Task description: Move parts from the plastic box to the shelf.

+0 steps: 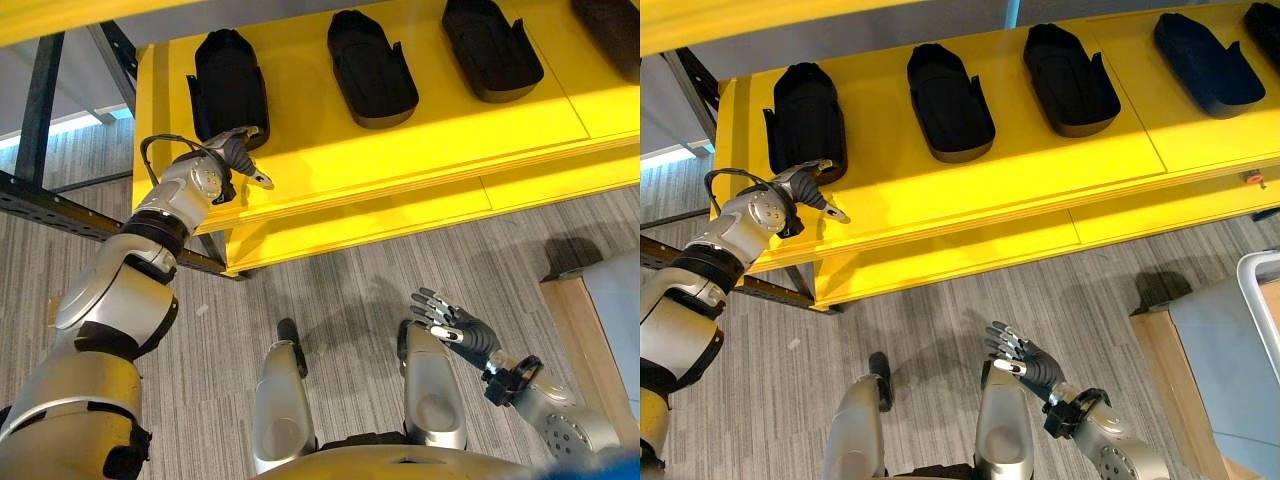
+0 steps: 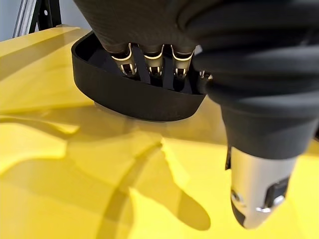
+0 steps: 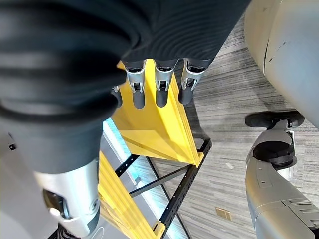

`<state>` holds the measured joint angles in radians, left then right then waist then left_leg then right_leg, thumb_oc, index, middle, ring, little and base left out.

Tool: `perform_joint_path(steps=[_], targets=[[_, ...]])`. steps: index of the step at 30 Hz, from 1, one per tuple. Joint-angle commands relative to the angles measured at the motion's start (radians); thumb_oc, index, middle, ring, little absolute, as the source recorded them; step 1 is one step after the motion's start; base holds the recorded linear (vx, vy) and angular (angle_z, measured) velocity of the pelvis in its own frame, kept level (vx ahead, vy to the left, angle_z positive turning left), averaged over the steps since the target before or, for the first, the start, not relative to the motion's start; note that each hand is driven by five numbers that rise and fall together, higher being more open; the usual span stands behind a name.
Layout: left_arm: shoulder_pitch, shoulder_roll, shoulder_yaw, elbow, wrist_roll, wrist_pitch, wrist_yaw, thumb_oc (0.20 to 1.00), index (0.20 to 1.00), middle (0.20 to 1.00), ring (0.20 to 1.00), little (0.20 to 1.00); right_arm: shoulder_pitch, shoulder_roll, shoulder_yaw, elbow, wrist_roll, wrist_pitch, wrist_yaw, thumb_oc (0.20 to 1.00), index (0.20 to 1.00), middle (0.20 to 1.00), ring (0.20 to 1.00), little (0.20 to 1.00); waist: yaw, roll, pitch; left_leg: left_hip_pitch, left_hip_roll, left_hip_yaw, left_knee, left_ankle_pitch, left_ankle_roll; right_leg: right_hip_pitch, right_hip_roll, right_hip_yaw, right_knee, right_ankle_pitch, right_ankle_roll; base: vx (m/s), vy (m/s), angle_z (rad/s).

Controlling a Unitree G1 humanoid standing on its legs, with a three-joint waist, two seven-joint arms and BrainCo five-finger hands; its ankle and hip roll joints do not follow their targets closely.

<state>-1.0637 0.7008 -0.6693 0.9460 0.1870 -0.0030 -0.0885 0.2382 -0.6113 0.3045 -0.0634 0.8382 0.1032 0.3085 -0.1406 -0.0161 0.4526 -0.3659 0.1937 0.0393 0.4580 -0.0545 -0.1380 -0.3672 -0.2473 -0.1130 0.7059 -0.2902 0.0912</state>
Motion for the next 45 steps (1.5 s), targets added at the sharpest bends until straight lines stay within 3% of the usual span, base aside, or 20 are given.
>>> perform_joint_path(steps=[1, 20, 25, 30, 40, 45], targets=[[0.076, 0.042, 0.064, -0.03, 0.01, 0.018, -0.017, 1.0, 1.0, 1.0, 1.0, 1.0, -0.007, 0.009, -0.003, -0.052, -0.004, -0.019, 0.021, 1.0, 1.0, 1.0, 1.0, 1.0, 0.021, -0.018, -0.025, -0.004, 0.037, 0.018, 0.058, -0.034, 0.015, 0.056, -0.032, -0.01, -0.067, 0.061, 0.029, 0.0, 0.0, 0.0], [0.094, 0.094, 0.107, -0.093, -0.042, 0.003, 0.004, 1.0, 1.0, 1.0, 1.0, 1.0, -0.024, 0.025, 0.004, -0.044, -0.002, -0.025, 0.021, 1.0, 1.0, 1.0, 1.0, 1.0, 0.026, -0.016, -0.038, 0.005, 0.036, 0.018, 0.054, -0.033, 0.014, 0.065, -0.033, -0.012, -0.068, 0.063, 0.029, 0.0, 0.0, 0.0], [0.051, 0.164, 0.128, -0.205, -0.142, -0.033, 0.045, 1.0, 1.0, 1.0, 1.0, 1.0, -0.029, 0.032, 0.002, -0.043, 0.001, -0.038, 0.027, 1.0, 1.0, 1.0, 1.0, 1.0, 0.031, -0.012, -0.051, 0.01, 0.036, 0.019, 0.05, -0.032, 0.014, 0.072, -0.033, -0.015, -0.073, 0.063, 0.031, 0.0, 0.0, 0.0], [0.074, 0.218, 0.211, -0.364, -0.271, -0.093, 0.113, 1.0, 1.0, 1.0, 1.0, 1.0, -0.034, 0.043, -0.005, -0.052, 0.02, -0.06, 0.031, 1.0, 1.0, 1.0, 1.0, 1.0, 0.035, -0.008, -0.059, 0.012, 0.038, 0.019, 0.05, -0.032, 0.012, 0.074, -0.033, -0.017, -0.073, 0.063, 0.031, 0.0, 0.0, 0.0], [0.193, 0.337, 0.306, -0.549, -0.249, -0.127, 0.155, 1.0, 1.0, 1.0, 1.0, 1.0, -0.039, 0.042, -0.005, -0.055, 0.008, -0.072, 0.028, 1.0, 1.0, 1.0, 1.0, 1.0, 0.042, -0.004, -0.065, 0.015, 0.039, 0.017, 0.047, -0.031, 0.012, 0.077, -0.031, -0.014, -0.08, 0.065, 0.032, 0.0, 0.0, 0.0], [0.407, 0.361, 0.436, -0.758, -0.212, -0.153, 0.144, 1.0, 1.0, 1.0, 1.0, 1.0, -0.033, 0.053, -0.014, -0.069, 0.002, -0.078, 0.025, 1.0, 1.0, 1.0, 1.0, 1.0, 0.056, -0.007, -0.062, 0.014, 0.041, 0.018, 0.047, -0.032, 0.012, 0.076, -0.03, -0.013, -0.079, 0.065, 0.031, 0.0, 0.0, 0.0]])
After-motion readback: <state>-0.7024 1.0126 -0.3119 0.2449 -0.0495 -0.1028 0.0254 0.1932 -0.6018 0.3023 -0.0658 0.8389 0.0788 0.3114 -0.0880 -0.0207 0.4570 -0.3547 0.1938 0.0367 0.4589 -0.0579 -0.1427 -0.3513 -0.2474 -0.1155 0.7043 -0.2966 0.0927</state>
